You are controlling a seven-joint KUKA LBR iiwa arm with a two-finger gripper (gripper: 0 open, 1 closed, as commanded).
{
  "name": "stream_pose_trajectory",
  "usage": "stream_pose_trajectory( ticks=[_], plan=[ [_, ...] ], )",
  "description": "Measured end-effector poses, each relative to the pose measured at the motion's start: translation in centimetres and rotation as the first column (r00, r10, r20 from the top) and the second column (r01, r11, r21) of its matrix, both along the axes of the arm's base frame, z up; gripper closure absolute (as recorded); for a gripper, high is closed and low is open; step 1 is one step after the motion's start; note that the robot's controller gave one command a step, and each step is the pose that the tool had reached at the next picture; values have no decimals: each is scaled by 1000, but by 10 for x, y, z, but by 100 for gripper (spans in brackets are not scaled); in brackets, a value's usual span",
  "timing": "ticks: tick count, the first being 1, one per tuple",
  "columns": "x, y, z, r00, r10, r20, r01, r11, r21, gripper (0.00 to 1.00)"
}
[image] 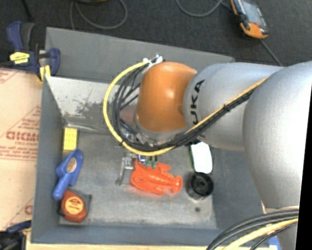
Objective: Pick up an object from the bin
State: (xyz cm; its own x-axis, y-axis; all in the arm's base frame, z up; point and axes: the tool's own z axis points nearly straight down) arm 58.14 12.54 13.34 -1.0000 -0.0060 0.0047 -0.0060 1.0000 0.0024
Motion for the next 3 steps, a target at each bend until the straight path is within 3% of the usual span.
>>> stream_pose_trajectory(
  ticks=[1, 2, 3],
  plan=[
    [2, 0, 5, 1000, -2, 7, 2, 1000, 1, 0],
    [-15, -14, 9, 990, 140, 8, -140, 990, -2, 0],
    [-24, -34, 5, 937, 348, 6, -348, 937, -5, 0]
  ],
)
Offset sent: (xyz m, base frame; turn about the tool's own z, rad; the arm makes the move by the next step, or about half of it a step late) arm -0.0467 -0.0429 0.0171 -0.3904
